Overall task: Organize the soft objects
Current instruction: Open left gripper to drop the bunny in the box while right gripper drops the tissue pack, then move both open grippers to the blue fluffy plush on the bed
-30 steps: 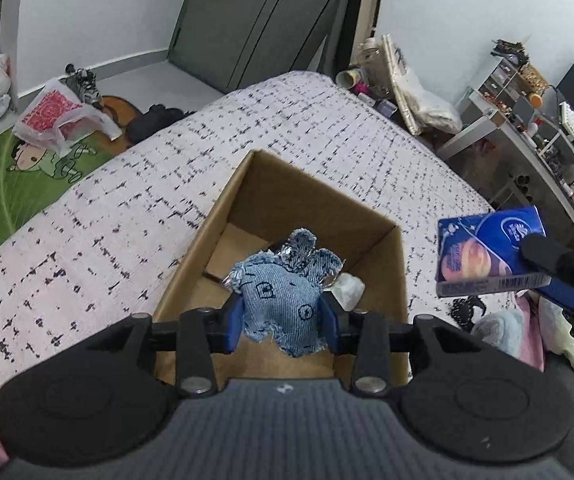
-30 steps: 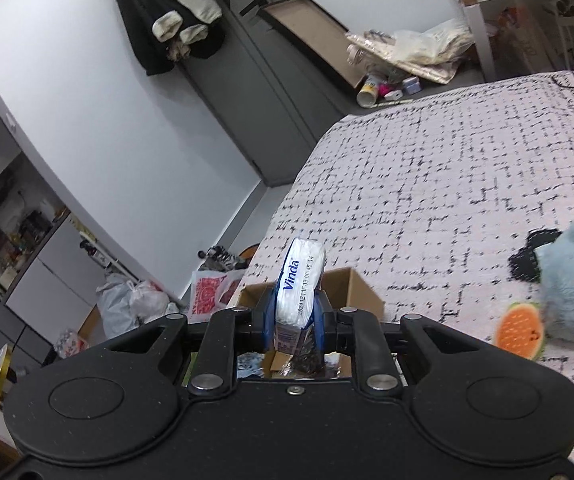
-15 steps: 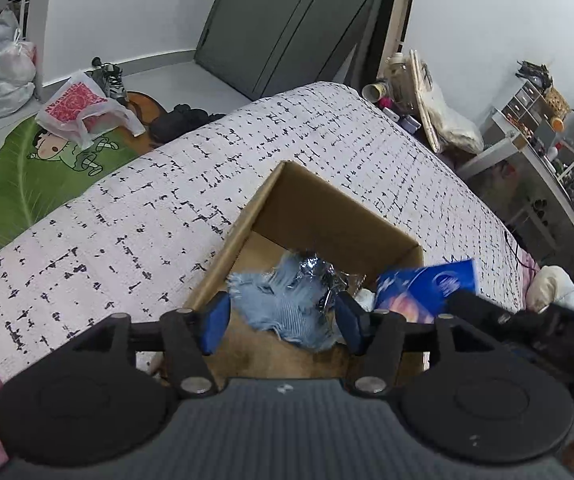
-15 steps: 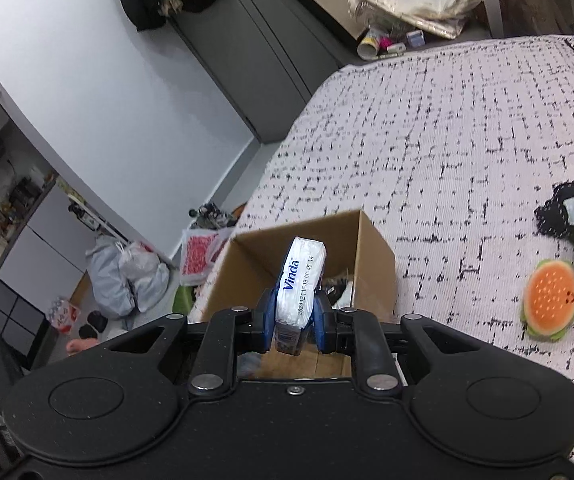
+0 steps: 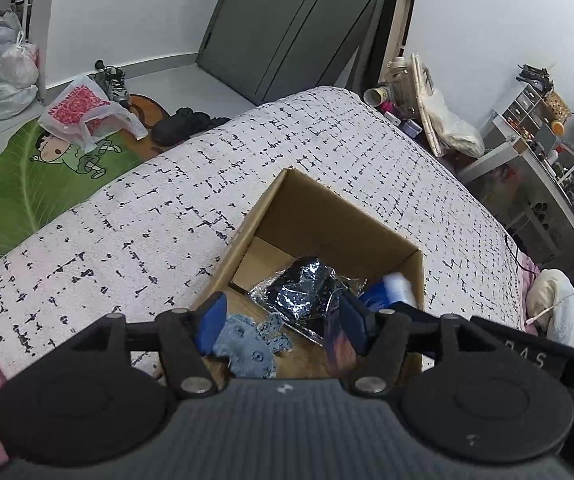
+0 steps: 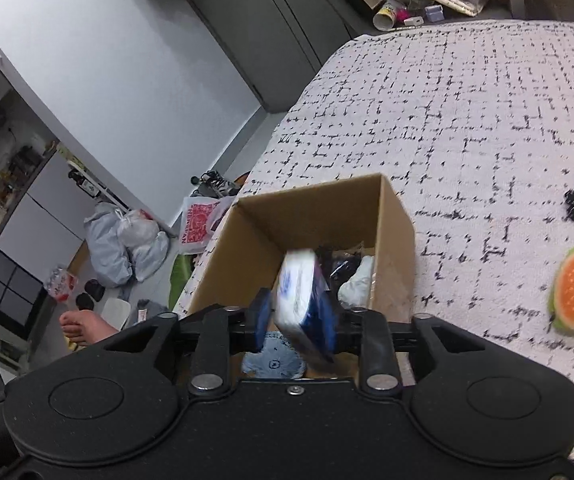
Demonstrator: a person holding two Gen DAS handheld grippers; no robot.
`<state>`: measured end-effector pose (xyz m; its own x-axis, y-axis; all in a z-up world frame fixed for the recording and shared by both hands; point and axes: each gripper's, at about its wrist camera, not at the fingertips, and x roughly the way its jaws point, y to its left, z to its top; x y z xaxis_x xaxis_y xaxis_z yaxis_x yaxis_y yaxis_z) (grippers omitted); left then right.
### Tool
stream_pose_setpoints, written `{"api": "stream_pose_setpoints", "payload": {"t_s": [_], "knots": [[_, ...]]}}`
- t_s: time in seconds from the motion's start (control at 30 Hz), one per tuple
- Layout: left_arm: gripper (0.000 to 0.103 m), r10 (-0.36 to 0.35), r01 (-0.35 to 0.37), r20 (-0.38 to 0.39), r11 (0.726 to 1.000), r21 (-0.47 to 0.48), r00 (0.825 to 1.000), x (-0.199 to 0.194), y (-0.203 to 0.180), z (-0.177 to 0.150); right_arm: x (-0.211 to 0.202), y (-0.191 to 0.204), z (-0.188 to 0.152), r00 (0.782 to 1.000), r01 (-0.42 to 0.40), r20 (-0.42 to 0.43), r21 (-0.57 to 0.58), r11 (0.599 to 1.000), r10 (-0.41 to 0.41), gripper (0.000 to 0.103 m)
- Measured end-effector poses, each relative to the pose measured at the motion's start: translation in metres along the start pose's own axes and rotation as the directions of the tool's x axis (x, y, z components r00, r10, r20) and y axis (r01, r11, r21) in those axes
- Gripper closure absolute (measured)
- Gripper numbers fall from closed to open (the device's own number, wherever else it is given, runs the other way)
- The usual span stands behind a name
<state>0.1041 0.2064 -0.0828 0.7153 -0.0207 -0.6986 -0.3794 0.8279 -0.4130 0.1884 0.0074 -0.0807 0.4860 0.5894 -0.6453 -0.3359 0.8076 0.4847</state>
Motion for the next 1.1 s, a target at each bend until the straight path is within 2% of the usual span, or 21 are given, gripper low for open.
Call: {"api": "stream_pose_setpoints", "payload": {"t_s": [0.07,0.13,0.23,0.33,0.4,0.47,0.53,0.6,0.7,0.8,0.87,1.1], "knots": [[0.034,-0.005,0.005,-0.010,1.000,0.010,1.000,0.000,-0.002,-0.001,-0.008,-0.003,0.002,1.000,0.002,0.009,0.006,1.000,-0.002,0.052],[0.028,0.004,-0.003,-0.016,0.999,0.033,1.000,0.000,-0.006,-0.003,-0.016,-0.007,0.004,1.000,0.005,0.019,-0.002,1.000,-0.005,0.050],[0.024,0.006,-0.006,-0.003,0.998,0.055,1.000,-0.005,-0.012,-0.005,-0.028,-0.015,0.008,0.999,0.023,0.028,-0.005,1.000,-0.023,0.046],[0.023,0.024,-0.024,0.007,0.998,0.066,1.000,-0.009,-0.018,-0.005,-0.043,-0.025,0.012,0.998,0.037,0.050,-0.003,0.999,-0.037,0.035],[0.022,0.054,-0.055,0.022,0.996,0.068,0.998,-0.012,-0.022,-0.007,-0.052,-0.030,0.015,0.997,0.048,0.066,-0.015,0.999,-0.047,0.021],[0.019,0.056,-0.057,0.023,0.996,0.061,0.998,-0.015,-0.026,-0.009,-0.063,-0.035,0.017,0.995,0.061,0.084,-0.031,0.998,-0.058,0.014],[0.009,0.051,-0.052,0.023,0.996,0.065,0.998,-0.017,-0.032,-0.010,-0.072,-0.041,0.019,0.993,0.074,0.093,-0.042,0.996,-0.070,0.008],[0.003,0.054,-0.057,0.039,0.995,0.083,0.998,-0.021,-0.042,-0.011,-0.082,-0.047,0.020,0.991,0.086,0.108,-0.047,0.995,-0.080,0.002],[0.000,0.042,-0.048,0.071,0.995,0.087,0.997,-0.027,-0.054,-0.012,-0.097,-0.057,0.023,0.987,0.089,0.136,-0.045,0.995,-0.082,0.000],[0.000,-0.007,-0.001,0.091,0.997,0.083,0.996,-0.033,-0.064,-0.015,-0.110,-0.067,0.027,0.985,0.077,0.155,-0.045,0.996,-0.069,0.000],[0.000,-0.004,-0.006,0.098,0.995,0.104,0.995,-0.036,-0.075,-0.018,-0.118,-0.075,0.031,0.985,0.054,0.168,-0.037,0.998,-0.047,0.000],[0.000,-0.021,0.009,0.097,0.992,0.127,0.995,-0.042,-0.106,-0.023,-0.144,-0.100,0.042,0.976,0.070,0.212,-0.041,0.997,-0.060,0.000]]}}
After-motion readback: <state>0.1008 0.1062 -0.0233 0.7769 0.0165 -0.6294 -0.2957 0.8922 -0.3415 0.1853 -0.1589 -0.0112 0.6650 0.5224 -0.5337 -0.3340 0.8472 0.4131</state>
